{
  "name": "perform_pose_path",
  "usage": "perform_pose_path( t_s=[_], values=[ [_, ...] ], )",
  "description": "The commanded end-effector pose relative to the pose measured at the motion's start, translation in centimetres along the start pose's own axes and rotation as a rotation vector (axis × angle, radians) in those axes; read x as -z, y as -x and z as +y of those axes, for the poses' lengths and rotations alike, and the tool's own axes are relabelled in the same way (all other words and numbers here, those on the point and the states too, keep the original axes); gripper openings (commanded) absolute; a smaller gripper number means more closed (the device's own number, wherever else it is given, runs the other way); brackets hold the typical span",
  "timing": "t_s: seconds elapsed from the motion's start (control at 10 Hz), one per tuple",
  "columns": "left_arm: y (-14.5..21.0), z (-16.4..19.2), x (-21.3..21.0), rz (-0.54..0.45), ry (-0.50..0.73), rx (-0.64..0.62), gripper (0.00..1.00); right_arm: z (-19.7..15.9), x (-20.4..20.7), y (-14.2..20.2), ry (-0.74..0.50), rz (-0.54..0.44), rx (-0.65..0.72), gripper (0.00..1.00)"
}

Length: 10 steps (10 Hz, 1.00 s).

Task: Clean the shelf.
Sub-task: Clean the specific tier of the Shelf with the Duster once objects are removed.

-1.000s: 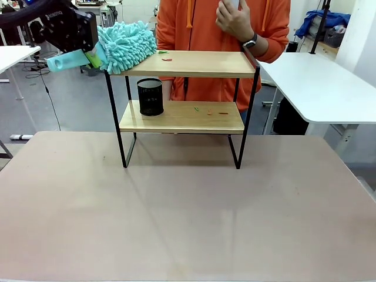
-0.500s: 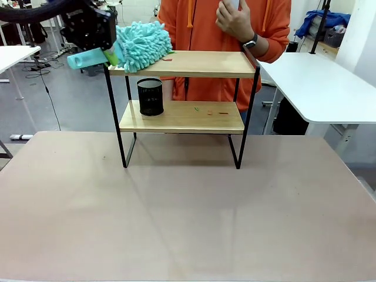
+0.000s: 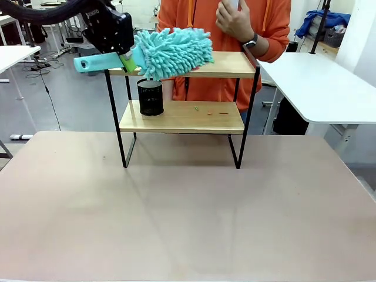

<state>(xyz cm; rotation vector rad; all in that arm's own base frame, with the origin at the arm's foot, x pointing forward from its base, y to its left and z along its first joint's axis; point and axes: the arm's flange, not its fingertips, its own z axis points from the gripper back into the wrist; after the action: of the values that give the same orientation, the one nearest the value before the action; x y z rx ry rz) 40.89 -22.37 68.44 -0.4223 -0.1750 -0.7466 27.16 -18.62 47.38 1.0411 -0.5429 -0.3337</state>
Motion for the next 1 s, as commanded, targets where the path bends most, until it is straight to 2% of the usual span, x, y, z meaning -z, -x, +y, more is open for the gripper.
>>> perform_pose_path(
  t_s=[0.0, 0.1, 0.2, 0.4, 0.7, 0.8, 0.9],
  values=[
    [3.2, -1.5, -2.4, 0.127, 0.263, 0.257, 0.13, 0.0, 0.3, -0.2, -0.025, -0.018, -0.026, 1.00],
    [4.7, -2.5, -2.9, 0.186, 0.355, 0.377, 0.13, 0.0, 0.3, -0.2, -0.025, -0.018, -0.026, 1.00],
    [5.5, -2.6, -3.7, 0.196, 0.404, 0.411, 0.13, 0.0, 0.3, -0.2, -0.025, -0.018, -0.026, 1.00],
    [6.0, -2.1, -4.9, 0.138, 0.363, 0.380, 0.13, 0.0, 0.3, -0.2, -0.025, -0.018, -0.026, 1.00],
    [6.1, -1.3, -5.1, 0.112, 0.382, 0.340, 0.13, 0.0, 0.3, -0.2, -0.025, -0.018, -0.026, 1.00],
    [6.5, -0.4, -6.4, 0.076, 0.359, 0.311, 0.13, 0.0, 0.3, -0.2, -0.025, -0.018, -0.026, 1.00],
    [8.1, 1.7, -9.3, -0.022, 0.331, 0.252, 0.13, 0.0, 0.3, -0.2, -0.025, -0.018, -0.026, 1.00]
  ],
)
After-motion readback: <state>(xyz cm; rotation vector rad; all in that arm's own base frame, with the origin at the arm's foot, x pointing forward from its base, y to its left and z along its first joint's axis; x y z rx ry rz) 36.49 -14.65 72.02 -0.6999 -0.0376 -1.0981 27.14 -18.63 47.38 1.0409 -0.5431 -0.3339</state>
